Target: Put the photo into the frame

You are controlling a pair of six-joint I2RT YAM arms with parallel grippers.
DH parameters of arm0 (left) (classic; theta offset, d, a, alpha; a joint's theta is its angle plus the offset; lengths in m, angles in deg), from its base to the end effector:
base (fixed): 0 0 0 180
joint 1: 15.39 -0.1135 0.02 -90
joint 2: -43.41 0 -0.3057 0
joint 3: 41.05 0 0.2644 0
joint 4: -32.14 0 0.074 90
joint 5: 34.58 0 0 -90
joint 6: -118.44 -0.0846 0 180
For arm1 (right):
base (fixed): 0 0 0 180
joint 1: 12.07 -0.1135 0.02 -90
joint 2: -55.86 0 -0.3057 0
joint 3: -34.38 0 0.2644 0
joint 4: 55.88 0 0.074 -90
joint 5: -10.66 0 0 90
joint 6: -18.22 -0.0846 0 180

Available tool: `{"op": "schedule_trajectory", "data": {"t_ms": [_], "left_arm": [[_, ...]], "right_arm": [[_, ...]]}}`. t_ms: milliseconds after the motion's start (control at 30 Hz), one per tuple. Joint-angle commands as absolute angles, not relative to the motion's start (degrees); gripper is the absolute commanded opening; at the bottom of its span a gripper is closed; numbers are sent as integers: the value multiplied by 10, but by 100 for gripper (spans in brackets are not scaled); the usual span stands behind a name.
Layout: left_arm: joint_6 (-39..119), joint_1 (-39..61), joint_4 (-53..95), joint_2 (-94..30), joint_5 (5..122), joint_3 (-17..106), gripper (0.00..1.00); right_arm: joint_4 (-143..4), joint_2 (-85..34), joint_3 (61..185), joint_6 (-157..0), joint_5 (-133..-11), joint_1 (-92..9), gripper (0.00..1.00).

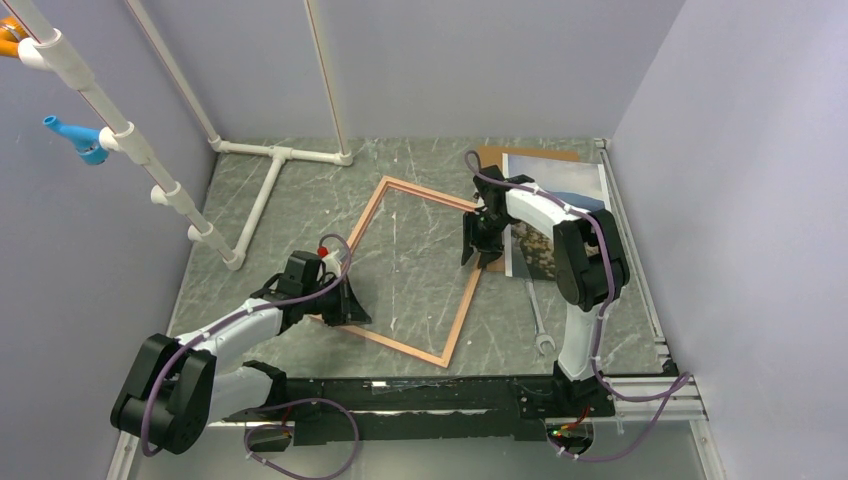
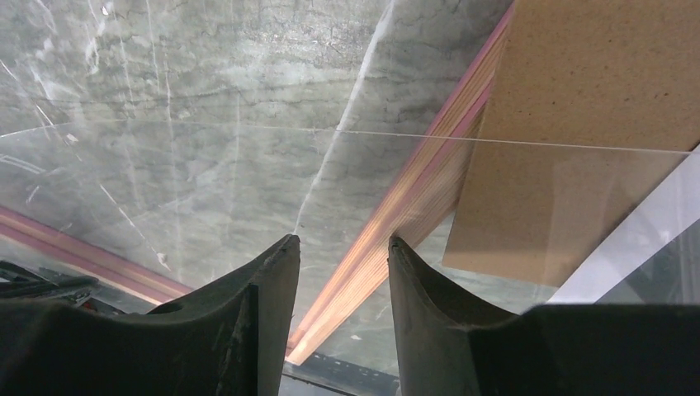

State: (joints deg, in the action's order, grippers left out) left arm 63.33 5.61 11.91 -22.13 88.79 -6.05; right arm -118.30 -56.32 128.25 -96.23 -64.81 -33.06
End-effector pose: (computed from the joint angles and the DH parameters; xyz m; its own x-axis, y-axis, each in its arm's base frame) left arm 0.1818 -0.1196 0.1454 -0.9501 -0.1470 -0.2750 0.0982 0.6961 -0.7112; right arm 0.3766 0.1672 0.1597 -0.9980 0.0463 -0.0442 0.0314 0.9559 0.2921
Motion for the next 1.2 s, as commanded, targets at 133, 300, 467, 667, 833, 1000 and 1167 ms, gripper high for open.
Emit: {"op": "schedule_trajectory", "data": {"t_ms": [133,300,467,667,833,1000,1167], "left_arm": [[610,65,109,-217,898,-40,0],[606,66,101,-214,896,-35,0],[607,68,99,-213,896,-36,0],[604,68,93,-211,894,-33,0],[605,68,96,-212,894,-34,0],[607,69,99,-213,894,-36,0],[606,69,100,-217,893,-36,0]], "right_arm": [[-1201,-562,1281,-966,-693,-332,47],[-1226,-558,1291,-957,-721,-330,48],[-1217,-567,1279,-958,-721,-329,50],[-1196,-588,1289,-964,-723,-319,53],[-1200,-608,1316,-966,-737,-311,57],[-1197,-616,1334,-968,-744,-309,60],[-1184,-637,1350,-974,-745,-308,61]]}}
